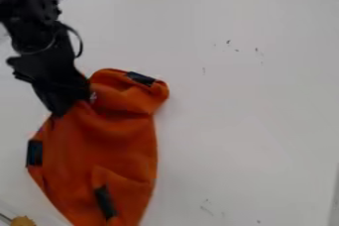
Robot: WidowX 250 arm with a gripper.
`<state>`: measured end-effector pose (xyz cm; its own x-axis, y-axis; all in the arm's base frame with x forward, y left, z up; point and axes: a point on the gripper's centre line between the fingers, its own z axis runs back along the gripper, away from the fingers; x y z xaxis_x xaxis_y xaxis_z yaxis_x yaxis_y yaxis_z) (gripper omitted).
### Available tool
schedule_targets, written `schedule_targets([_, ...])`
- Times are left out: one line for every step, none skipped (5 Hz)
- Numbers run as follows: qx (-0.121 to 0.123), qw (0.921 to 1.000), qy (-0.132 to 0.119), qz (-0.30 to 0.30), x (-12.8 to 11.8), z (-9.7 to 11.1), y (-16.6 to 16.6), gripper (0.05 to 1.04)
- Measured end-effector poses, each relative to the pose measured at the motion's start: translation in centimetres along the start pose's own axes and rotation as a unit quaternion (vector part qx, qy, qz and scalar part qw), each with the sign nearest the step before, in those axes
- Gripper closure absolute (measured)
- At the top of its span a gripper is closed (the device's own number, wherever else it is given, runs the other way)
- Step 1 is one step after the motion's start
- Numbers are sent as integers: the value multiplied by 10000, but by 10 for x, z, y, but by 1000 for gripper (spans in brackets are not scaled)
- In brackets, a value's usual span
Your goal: Unfold the cloth from left to rigth
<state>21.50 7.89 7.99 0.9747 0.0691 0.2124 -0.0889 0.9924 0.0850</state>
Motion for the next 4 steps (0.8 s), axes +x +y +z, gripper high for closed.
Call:
schedule_targets([-456,9960,-536,547,20,12,-41,1022])
schedule_targets([-1007,9899,-750,665,40,5,-91,1022])
schedule_targets([-1474,9858,-679,431,55,-3,-142,1022])
schedule_targets([-1667,9841,-612,95,65,-10,-174,1022])
